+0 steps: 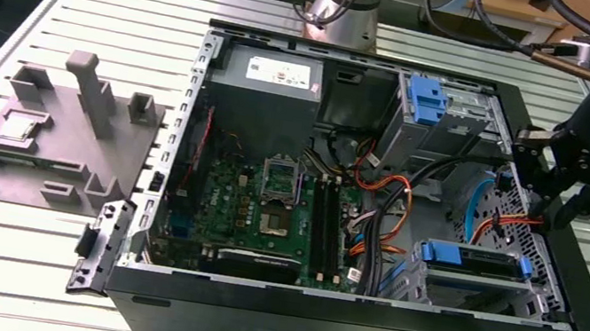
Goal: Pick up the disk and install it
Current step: 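Insert the first disk wire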
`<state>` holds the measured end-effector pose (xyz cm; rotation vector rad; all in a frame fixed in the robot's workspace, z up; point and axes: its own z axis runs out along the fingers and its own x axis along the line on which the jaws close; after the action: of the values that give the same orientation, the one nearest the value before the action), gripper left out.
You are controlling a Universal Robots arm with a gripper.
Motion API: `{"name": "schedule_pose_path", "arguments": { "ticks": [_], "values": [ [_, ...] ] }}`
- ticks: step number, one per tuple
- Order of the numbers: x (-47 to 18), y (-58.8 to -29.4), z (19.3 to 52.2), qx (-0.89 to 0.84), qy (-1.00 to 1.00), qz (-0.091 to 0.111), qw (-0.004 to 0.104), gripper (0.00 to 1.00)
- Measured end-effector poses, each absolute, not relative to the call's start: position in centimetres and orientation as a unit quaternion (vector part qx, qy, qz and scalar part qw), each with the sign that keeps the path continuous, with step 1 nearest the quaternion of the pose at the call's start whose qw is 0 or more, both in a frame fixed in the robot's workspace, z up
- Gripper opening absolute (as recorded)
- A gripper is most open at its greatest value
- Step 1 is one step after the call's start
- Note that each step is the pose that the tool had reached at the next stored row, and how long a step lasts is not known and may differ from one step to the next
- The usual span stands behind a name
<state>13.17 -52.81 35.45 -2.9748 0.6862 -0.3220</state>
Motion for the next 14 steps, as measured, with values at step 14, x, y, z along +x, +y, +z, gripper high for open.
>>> {"name": "schedule_pose_path", "arguments": {
  "ticks": [14],
  "values": [
    [13.34, -52.78, 35.13, -0.981, 0.162, -0.104, 0.038, 0.31]
  ]
}}
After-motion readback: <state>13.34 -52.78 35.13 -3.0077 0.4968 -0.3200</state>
